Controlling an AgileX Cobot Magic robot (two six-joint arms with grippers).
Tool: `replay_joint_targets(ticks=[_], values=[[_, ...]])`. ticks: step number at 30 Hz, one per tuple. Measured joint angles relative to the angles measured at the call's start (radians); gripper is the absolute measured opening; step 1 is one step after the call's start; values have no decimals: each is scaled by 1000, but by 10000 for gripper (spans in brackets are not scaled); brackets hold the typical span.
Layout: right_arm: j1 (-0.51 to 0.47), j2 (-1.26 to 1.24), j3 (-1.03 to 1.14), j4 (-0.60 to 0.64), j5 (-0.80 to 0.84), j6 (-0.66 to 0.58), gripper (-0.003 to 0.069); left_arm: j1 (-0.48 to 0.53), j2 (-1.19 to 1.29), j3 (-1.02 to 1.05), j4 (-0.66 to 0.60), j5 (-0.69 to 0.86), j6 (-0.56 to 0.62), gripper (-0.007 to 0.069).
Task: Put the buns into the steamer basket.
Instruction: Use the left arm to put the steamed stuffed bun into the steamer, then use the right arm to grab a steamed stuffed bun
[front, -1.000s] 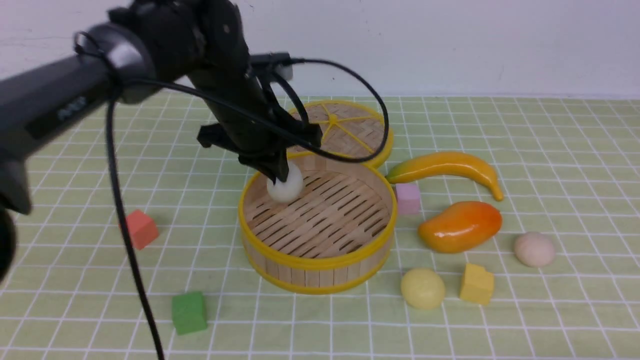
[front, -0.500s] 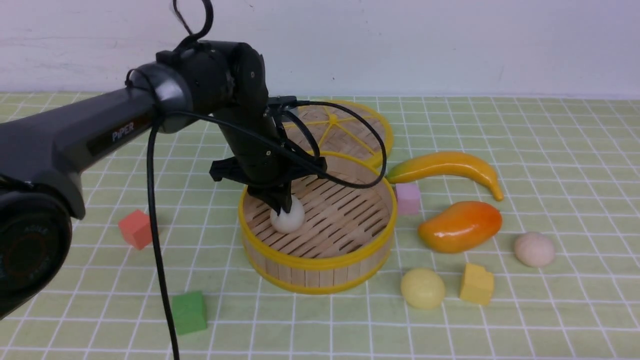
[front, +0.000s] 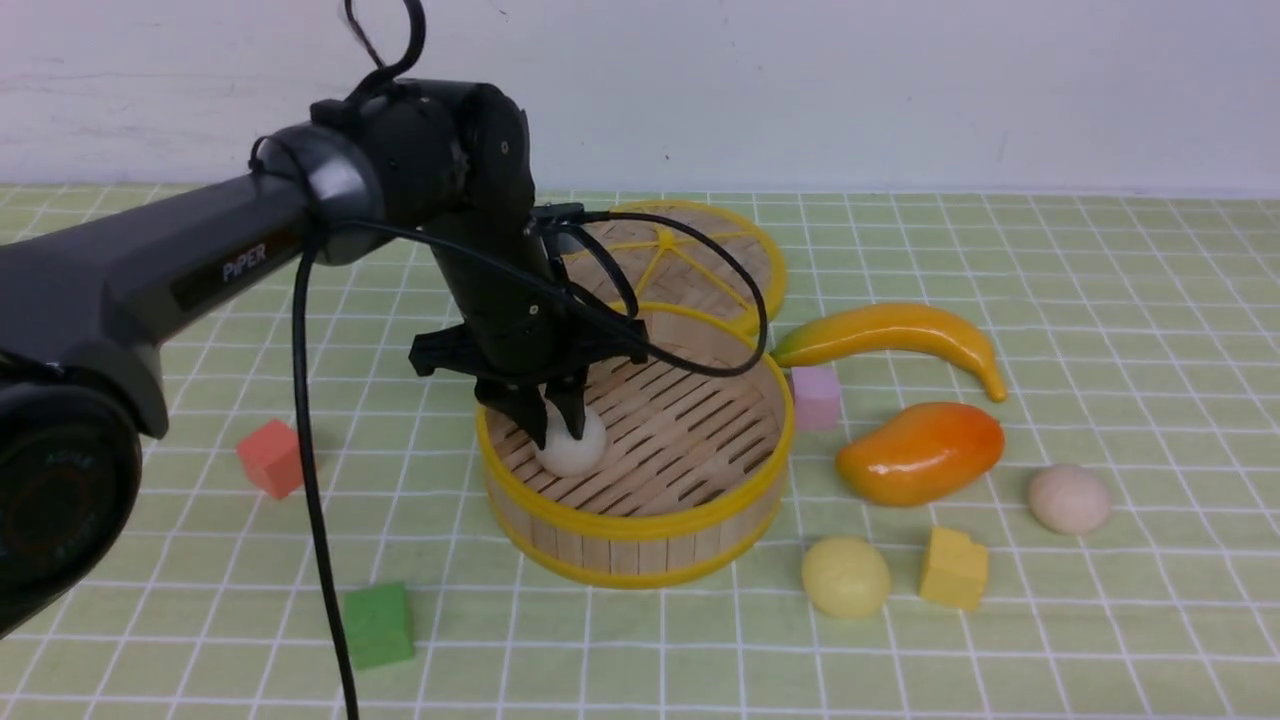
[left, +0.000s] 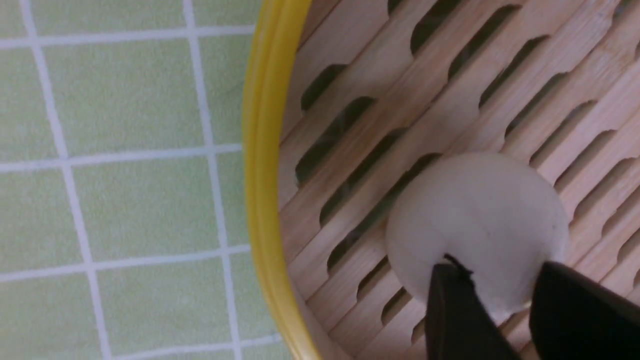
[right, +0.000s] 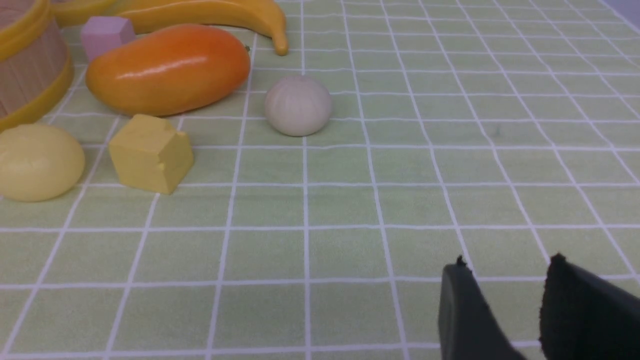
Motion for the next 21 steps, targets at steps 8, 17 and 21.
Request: replay_joint_targets(ticks=[8,17,21], values=[[0,0,0,0,0,0,239,0,-97,0,72,48,-11,345],[0,0,0,0,0,0,239,0,-306,1,12,135,54,266],[0,0,0,0,0,0,239,0,-444,1,-18,135,64,200]])
